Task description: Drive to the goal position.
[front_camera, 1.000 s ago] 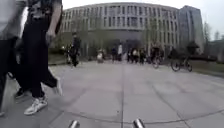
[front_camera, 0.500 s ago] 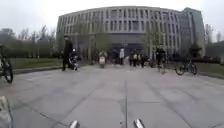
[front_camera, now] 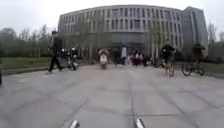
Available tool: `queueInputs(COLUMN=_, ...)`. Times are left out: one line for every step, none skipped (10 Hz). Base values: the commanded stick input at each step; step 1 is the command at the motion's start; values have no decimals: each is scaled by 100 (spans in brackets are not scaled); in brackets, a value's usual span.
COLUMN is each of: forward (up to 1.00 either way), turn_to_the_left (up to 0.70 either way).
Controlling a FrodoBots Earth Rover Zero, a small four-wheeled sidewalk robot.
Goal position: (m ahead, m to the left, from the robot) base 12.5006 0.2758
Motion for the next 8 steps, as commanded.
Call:
queueInputs(forward=85, turn_to_the_left=-2)
queueInputs(forward=85, turn_to_the_left=-2)
queueInputs(forward=85, turn_to_the_left=-2)
queueInputs(forward=85, turn_to_the_left=-2)
queueInputs(forward=85, turn_to_the_left=-2)
queueInputs(forward=85, turn_to_the_left=-2)
queueInputs(forward=85, turn_to_the_left=-2)
queueInputs(forward=85, turn_to_the_left=-2)
